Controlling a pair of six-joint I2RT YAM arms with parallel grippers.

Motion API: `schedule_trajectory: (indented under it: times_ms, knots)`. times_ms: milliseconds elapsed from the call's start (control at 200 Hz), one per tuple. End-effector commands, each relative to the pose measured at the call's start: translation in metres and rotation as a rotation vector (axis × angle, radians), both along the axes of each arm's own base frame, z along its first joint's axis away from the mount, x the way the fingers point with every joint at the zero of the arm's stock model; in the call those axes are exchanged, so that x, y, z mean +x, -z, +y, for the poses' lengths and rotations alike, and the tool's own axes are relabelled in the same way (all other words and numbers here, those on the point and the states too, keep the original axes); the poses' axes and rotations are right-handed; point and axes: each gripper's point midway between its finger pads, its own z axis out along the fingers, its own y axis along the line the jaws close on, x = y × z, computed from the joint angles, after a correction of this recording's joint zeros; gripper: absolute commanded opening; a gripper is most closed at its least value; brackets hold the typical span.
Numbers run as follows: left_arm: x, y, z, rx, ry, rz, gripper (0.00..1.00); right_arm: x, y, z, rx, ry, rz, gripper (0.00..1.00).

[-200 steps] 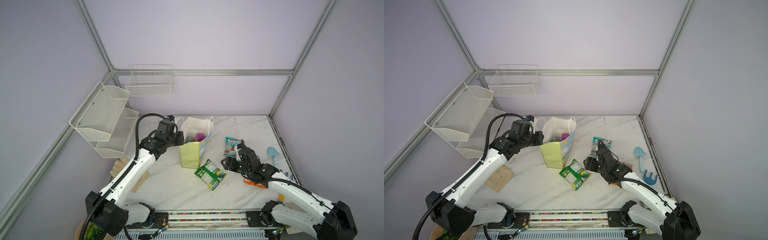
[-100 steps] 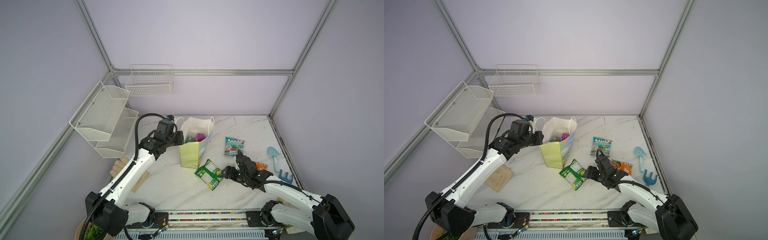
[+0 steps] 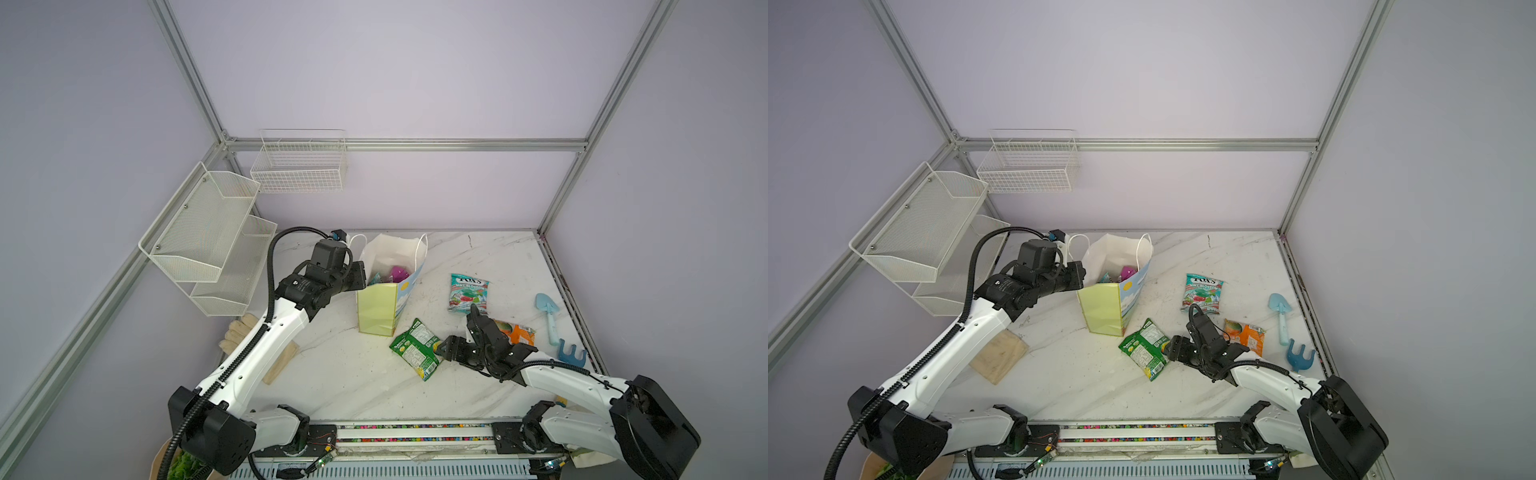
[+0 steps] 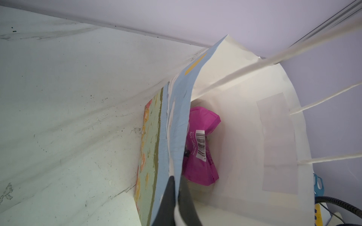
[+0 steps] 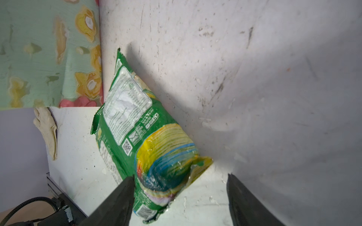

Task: Place the snacks into the paper bag
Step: Pick up the snack at the center of the table.

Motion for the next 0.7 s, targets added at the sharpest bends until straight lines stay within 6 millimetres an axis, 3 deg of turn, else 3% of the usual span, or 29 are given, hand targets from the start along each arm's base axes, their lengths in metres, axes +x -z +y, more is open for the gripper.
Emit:
schedule_trajectory:
  times_ms: [0, 430, 560, 695]
  knots:
    - [0.005, -0.025, 0.005, -0.038, -0.017, -0.114, 0.0, -0.001, 0.005, 0.005, 0.024, 0.011, 0.009, 0.75]
    - [0.005, -0.023, 0.006, -0.041, -0.02, -0.112, 0.0, 0.004, 0.018, 0.011, 0.042, 0.037, 0.022, 0.7]
    - [0.004, -0.023, 0.007, -0.04, -0.021, -0.111, 0.0, 0.003, 0.021, 0.01, 0.046, 0.049, 0.023, 0.59]
    - [0.004, -0.023, 0.008, -0.041, -0.023, -0.113, 0.0, 0.004, 0.022, 0.007, 0.037, 0.061, 0.018, 0.41]
